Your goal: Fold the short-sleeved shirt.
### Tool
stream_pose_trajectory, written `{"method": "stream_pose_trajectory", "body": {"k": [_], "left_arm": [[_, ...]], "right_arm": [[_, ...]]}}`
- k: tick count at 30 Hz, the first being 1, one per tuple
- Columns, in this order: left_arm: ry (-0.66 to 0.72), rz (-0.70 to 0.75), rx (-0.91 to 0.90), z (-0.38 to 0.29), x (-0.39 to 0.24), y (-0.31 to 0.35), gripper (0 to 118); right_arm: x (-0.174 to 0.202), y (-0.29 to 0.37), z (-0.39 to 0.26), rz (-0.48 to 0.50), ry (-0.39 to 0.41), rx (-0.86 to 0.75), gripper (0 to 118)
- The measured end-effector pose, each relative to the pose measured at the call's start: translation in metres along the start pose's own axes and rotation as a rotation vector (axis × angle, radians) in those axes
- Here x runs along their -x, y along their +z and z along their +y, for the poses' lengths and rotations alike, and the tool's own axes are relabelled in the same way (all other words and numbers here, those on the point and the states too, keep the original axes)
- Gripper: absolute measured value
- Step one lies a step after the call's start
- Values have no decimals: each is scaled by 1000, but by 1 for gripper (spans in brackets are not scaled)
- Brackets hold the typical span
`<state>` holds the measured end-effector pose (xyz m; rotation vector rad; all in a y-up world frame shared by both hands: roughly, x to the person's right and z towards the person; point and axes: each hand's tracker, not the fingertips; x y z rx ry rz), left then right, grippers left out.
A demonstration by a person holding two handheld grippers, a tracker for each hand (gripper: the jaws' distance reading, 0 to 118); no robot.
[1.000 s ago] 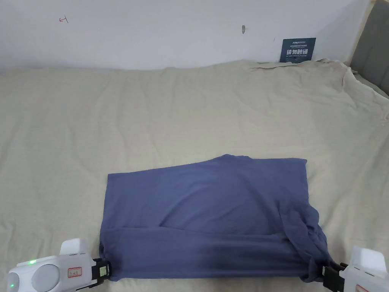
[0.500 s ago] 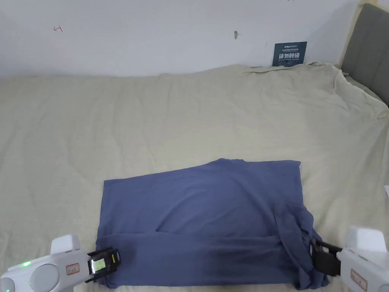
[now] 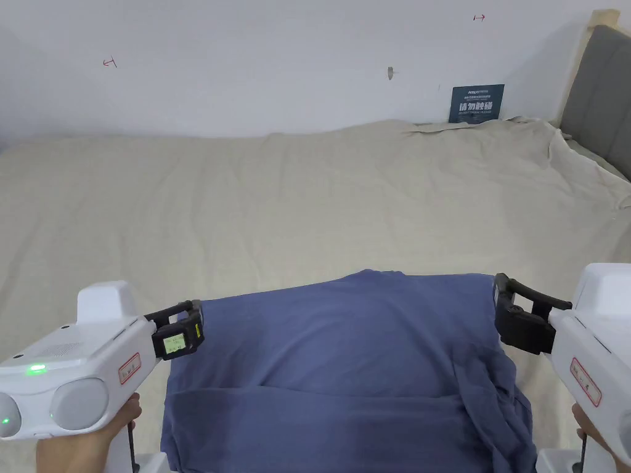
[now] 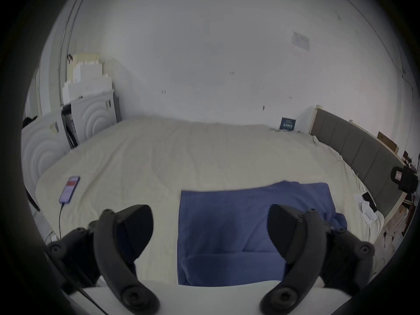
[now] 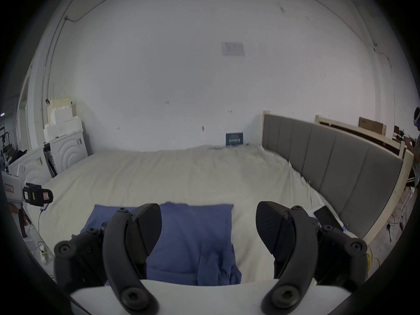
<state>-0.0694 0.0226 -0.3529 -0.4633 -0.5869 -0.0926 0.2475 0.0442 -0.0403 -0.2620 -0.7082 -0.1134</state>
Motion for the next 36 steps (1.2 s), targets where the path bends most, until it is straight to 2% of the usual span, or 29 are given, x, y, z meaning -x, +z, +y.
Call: {"method": "stream_pose_trajectory", "body": {"k": [3,5,6,7,11,17,29,31,32,34,36], "left_arm": [[-26,-8,-52,1,-7,3,74],[-43,-6,-73,-1,-11,2,33],[-56,-4,-85,-1,-13,1,14],[-63,-5,-88,-2,-14,1,0],[-50,-49,-63,0,-16,-7,0],[-27,-36,8,3,-11,-36,0],[-21,-16,274,23,27,-185,1],[10,-26,359,21,35,-216,11],[17,-21,386,19,38,-230,21],[32,-11,443,15,43,-255,61],[27,10,495,11,47,-280,84]], "right_arm": [[3,-2,2,-1,18,-15,82],[5,-2,3,6,26,-21,50],[4,-4,2,10,30,-28,28],[4,-5,1,14,35,-31,0],[6,-16,0,50,51,10,0],[5,-32,-1,46,56,20,0],[4,-84,0,42,65,80,0],[5,-94,0,40,67,96,0],[5,-100,-1,41,67,106,0],[5,-110,-2,41,64,119,0],[5,-120,-4,35,69,134,0]]}}
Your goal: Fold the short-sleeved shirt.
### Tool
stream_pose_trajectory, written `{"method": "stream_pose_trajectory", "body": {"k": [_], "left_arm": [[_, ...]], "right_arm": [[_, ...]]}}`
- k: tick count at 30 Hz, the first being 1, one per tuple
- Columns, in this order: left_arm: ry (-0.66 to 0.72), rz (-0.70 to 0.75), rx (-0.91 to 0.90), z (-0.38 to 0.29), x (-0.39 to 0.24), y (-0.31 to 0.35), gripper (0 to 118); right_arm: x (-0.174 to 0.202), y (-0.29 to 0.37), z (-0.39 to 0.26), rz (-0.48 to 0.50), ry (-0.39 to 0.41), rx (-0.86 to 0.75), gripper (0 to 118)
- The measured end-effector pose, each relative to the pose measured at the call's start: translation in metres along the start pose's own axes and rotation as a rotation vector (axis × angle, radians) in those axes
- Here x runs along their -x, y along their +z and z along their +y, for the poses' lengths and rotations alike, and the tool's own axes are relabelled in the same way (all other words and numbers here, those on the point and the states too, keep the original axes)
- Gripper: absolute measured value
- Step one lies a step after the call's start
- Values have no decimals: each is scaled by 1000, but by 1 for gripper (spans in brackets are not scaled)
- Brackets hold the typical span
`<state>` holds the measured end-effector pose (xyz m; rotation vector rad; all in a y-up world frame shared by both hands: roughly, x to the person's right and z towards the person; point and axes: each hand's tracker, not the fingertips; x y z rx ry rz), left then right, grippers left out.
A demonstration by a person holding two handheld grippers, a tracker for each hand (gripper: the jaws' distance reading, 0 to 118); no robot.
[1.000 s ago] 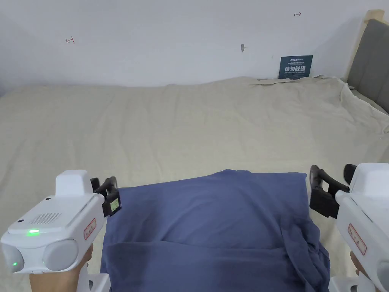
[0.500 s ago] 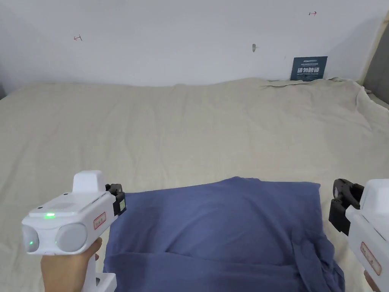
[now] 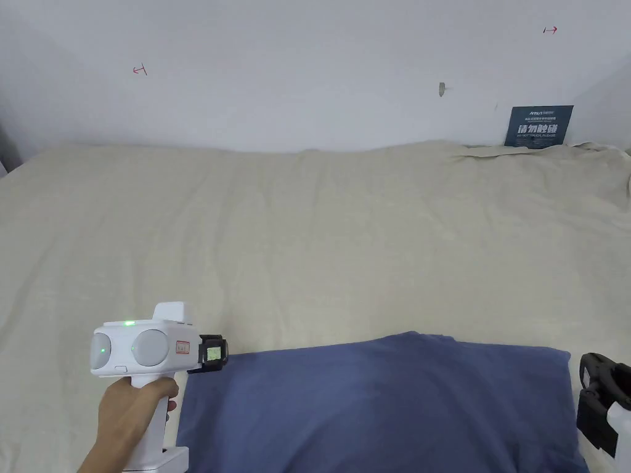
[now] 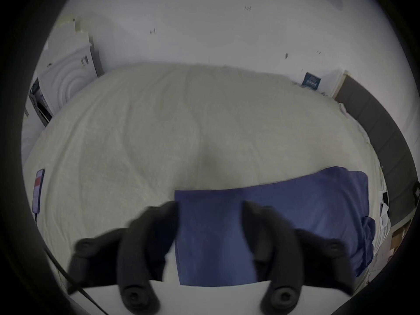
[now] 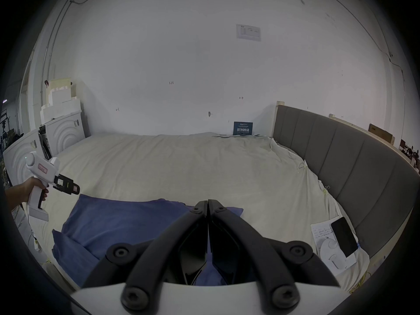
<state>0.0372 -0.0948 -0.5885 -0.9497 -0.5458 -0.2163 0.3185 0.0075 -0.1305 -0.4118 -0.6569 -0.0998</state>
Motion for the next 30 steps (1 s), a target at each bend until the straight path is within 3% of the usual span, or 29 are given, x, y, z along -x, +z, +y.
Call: {"method": "stream_pose_trajectory", "body": {"k": [5,8,9,14,15,17,18,23,27,28,29,30], "left_arm": [[-15,47,52,13,8,-42,88],[-4,74,91,17,11,-60,79],[-2,76,99,18,11,-65,70],[-27,80,130,13,5,-76,57],[-24,81,134,15,3,-73,51],[-42,50,115,15,0,-65,13],[-35,17,122,14,-2,-64,2],[-60,28,77,8,-10,-50,0],[-98,-25,9,3,-18,-18,0],[-105,-25,-1,2,-19,-10,0],[-108,-29,-11,1,-19,-5,0],[-110,-33,-18,0,-20,1,0]], "right_arm": [[-3,-19,-3,-4,-2,29,0],[-8,-28,-7,-6,-1,42,0],[-9,-29,-8,-7,0,46,0],[-12,-32,-10,-17,-5,65,0],[-13,-33,-11,-18,-7,67,0],[-15,-34,-12,-21,-12,73,0],[-16,-37,-13,-20,-15,77,0],[-26,-66,-7,-2,-21,95,0],[-33,-113,-1,-18,25,166,2],[-37,-127,-1,-9,16,189,4],[-40,-139,-1,-3,6,212,15],[-40,-151,0,-9,-7,234,42]]}}
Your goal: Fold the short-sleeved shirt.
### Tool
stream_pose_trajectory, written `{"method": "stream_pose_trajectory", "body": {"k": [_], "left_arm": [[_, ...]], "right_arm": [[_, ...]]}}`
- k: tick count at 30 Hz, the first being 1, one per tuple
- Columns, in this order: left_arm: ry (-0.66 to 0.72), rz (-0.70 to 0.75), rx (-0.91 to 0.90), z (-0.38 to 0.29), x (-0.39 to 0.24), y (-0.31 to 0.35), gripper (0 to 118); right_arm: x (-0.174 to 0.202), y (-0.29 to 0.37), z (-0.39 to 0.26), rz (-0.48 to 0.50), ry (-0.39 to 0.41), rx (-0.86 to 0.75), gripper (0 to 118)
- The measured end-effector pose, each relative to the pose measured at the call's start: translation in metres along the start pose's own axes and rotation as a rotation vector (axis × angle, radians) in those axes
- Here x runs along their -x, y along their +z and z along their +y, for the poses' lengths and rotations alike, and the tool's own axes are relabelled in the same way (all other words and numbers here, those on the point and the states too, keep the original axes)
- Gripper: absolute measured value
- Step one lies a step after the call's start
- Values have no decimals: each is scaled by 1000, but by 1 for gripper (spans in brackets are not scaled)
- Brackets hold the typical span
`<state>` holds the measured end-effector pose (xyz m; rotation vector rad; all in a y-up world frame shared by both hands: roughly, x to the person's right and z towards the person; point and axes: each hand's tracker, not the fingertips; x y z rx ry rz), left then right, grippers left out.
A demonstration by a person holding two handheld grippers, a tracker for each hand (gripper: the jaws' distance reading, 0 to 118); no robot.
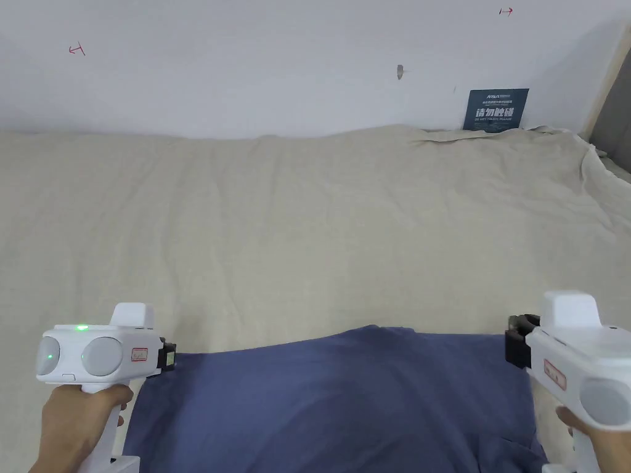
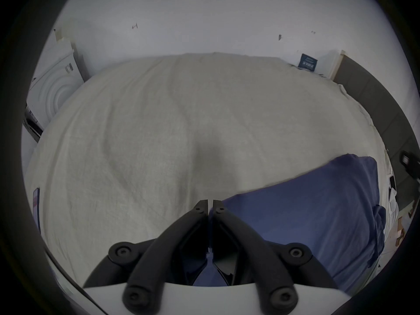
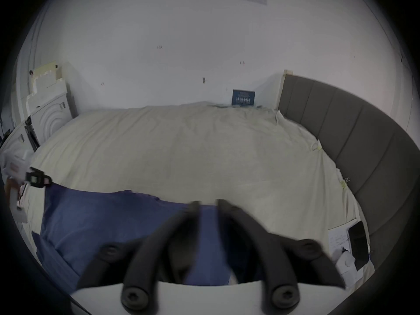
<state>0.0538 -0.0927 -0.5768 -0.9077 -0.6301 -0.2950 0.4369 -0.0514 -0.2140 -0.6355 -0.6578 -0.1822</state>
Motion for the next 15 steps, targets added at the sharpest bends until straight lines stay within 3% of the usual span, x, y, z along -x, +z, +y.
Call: {"method": "stream_pose_trajectory", "body": {"k": [1,2,3,8,15], "left_arm": [[-4,-5,-5,-1,-1,4,0],[-12,-8,-14,0,-1,7,0],[-17,-6,-19,0,-1,10,0],[-31,-10,-34,1,-3,20,0],[-26,-9,-26,0,-2,17,0]], "right_arm": [[-2,-12,3,-6,-2,35,64],[-7,-25,5,-6,-24,67,78],[-9,-37,5,-14,-28,85,85],[-18,-88,4,-34,-67,246,85],[-26,-130,-5,-56,-116,349,83]]}}
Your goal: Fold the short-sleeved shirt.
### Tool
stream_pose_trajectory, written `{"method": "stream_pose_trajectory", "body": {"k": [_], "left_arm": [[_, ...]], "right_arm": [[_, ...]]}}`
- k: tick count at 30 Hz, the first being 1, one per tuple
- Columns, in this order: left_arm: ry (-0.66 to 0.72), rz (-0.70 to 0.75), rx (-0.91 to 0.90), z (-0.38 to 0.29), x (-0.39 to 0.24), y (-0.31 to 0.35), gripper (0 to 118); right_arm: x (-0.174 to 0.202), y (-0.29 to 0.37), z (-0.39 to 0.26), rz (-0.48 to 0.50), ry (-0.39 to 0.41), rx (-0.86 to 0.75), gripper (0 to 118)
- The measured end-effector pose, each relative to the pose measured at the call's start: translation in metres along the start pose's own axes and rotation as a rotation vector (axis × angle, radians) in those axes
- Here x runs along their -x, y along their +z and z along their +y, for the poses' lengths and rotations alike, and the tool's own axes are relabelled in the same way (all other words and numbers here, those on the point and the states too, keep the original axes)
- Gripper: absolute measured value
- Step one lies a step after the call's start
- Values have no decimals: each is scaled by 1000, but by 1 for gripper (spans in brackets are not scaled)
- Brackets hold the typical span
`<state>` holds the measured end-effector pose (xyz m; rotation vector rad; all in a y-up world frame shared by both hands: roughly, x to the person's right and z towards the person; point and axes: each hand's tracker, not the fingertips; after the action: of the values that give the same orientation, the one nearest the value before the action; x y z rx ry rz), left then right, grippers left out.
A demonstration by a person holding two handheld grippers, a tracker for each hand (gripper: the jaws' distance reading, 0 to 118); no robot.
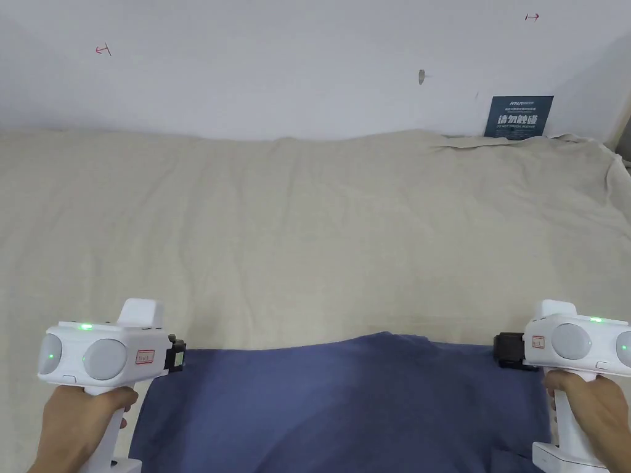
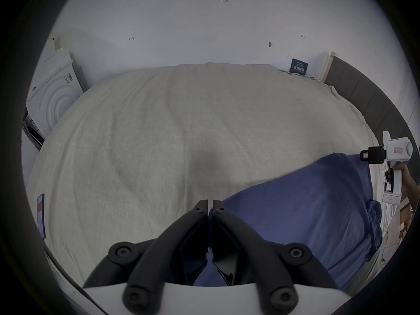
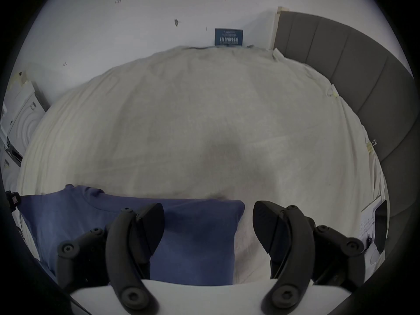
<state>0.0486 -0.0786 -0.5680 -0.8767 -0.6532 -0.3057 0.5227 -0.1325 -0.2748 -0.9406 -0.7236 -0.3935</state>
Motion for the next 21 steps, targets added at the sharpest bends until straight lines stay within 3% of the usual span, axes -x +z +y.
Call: {"method": "stream_pose_trajectory", "body": {"k": [2,5,8,13,21], "left_arm": [[6,-1,2,-1,0,-1,0],[8,-1,6,-1,0,-3,0],[10,-4,9,-2,0,-4,0],[16,0,13,-6,2,-3,0],[77,11,-14,-19,14,19,0]], "right_arm": [[0,-4,-1,8,2,3,75],[8,-2,-4,12,25,14,46],[12,2,-7,5,44,5,7],[15,33,-13,11,68,-67,6],[9,123,-25,111,120,-228,6]]}}
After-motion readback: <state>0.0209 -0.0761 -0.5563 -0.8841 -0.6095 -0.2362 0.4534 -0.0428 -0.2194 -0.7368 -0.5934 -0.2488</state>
